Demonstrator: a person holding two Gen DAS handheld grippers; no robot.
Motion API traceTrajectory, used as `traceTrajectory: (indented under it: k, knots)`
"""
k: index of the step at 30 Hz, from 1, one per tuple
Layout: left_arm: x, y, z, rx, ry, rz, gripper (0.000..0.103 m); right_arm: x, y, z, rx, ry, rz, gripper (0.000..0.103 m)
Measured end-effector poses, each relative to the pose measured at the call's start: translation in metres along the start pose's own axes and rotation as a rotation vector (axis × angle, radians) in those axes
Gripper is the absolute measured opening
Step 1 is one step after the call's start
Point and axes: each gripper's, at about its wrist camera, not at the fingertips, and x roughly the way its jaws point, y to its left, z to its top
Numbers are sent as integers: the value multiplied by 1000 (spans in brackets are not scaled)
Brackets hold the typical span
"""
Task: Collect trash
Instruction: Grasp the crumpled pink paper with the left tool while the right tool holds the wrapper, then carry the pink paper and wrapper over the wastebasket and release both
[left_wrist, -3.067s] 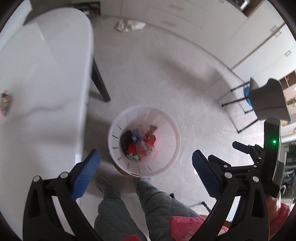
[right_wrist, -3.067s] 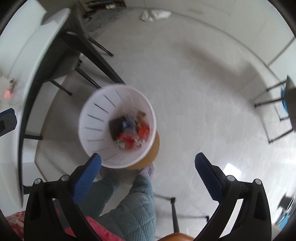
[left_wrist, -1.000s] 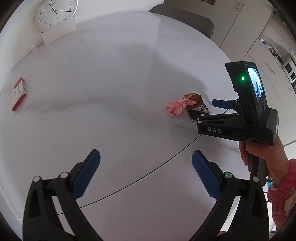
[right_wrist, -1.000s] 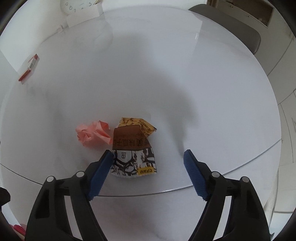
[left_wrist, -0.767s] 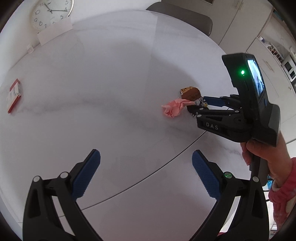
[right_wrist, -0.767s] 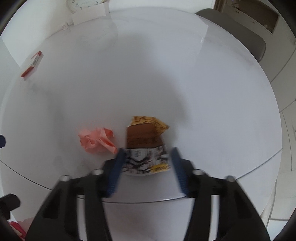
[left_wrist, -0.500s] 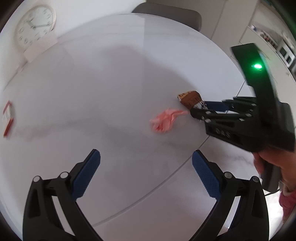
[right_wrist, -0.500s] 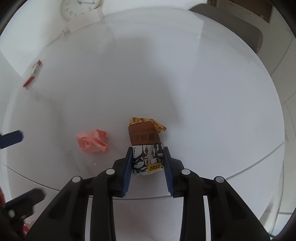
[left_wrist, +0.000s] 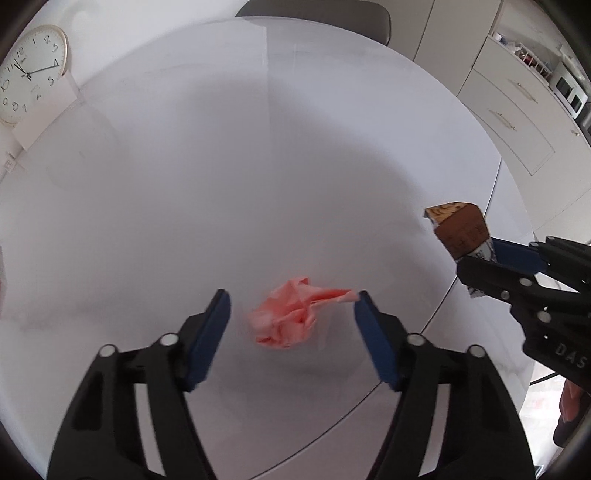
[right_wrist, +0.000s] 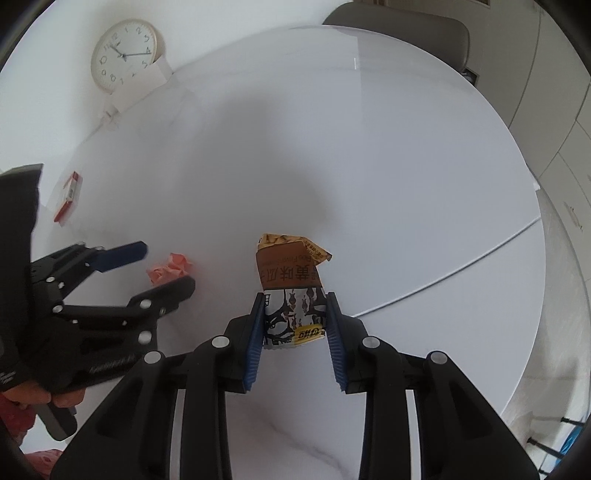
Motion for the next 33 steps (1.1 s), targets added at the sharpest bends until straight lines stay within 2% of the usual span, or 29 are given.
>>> traceTrajectory:
  k: [5, 6, 17, 24, 26, 30, 33]
  knots:
    - [6, -6, -3, 6, 24, 5, 33, 3, 0, 3, 20, -1, 8, 32]
    - [6, -8, -3, 10, 23, 12, 32, 3, 0, 3, 22, -1, 9, 32]
    - [-6, -11, -2, 7, 6, -19, 28, -5, -2, -3, 37, -16, 4, 32]
    - [-31, -13, -16, 12, -15, -36, 28, -26, -2, -17, 50, -46, 2, 32]
    - [-47, 2, -23, 23, -22, -41, 28, -40, -3, -28, 54, -64, 4, 32]
    - [-78, -10, -43, 65, -43, -66, 28, -73, -12, -61, 86, -100, 7, 32]
    - [-97, -24, -61, 103, -52, -94, 28, -100, -34, -98, 148, -116, -15, 32]
